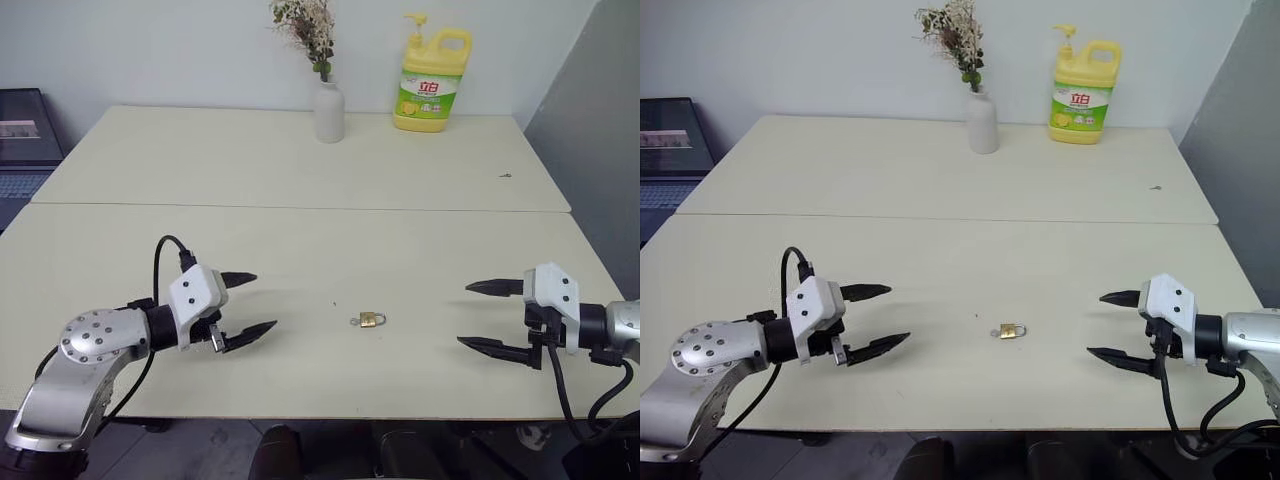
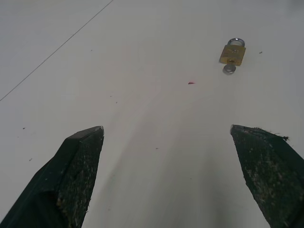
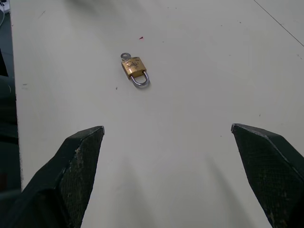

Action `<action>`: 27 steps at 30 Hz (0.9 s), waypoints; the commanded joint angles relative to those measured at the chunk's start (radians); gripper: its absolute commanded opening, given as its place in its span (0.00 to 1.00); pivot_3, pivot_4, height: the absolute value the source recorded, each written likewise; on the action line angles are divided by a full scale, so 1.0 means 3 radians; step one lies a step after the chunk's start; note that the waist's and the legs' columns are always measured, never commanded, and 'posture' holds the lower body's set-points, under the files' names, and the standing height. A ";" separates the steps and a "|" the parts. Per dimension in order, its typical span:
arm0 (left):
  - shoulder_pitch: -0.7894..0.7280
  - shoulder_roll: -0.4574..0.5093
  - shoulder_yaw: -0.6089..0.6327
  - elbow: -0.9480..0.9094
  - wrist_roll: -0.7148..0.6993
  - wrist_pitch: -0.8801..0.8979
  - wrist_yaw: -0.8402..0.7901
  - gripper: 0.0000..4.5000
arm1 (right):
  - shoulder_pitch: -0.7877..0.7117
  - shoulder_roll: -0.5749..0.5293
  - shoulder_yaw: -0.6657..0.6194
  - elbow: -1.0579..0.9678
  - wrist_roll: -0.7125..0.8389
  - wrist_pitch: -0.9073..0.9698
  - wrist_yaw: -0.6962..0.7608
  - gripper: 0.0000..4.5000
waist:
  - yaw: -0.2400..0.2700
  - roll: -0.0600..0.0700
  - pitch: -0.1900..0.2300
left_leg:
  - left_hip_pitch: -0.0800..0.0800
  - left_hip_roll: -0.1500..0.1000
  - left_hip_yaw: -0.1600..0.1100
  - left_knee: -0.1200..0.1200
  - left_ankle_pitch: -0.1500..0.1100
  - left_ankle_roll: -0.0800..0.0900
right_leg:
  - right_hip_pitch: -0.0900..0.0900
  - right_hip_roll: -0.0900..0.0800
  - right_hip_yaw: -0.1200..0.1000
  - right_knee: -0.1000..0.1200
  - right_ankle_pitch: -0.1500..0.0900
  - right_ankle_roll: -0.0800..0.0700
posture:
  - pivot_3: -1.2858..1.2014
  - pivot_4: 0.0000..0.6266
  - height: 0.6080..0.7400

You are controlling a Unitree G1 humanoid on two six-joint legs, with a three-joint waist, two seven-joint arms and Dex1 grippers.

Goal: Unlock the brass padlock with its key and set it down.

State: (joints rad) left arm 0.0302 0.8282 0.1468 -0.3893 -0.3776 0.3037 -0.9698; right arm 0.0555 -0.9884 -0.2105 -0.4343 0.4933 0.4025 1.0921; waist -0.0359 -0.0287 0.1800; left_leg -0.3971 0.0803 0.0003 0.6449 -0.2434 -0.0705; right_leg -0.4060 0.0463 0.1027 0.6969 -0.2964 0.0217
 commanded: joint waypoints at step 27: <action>0.0096 0.0257 -0.0093 -0.0383 -0.0243 -0.0116 -0.0517 0.99 | -0.0958 0.0670 0.1341 -0.0119 -0.0481 0.0176 -0.0230 1.00 | -0.0026 -0.0001 0.0000 | 0.0001 0.0001 -0.0001 0.0002 0.0000 0.0000 | -0.0001 0.0002 0.0000 0.0001 0.0000 0.0000 | 0.52 0.24 1.00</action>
State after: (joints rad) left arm 0.0618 0.8858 0.1159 -0.4624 -0.4281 0.2578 -1.1110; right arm -0.2063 -0.7997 0.1532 -0.4592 0.3667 0.4206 1.0427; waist -0.0436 -0.0289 0.1800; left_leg -0.3969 0.0810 0.0000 0.6453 -0.2434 -0.0704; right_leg -0.4066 0.0469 0.1026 0.6974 -0.2964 0.0215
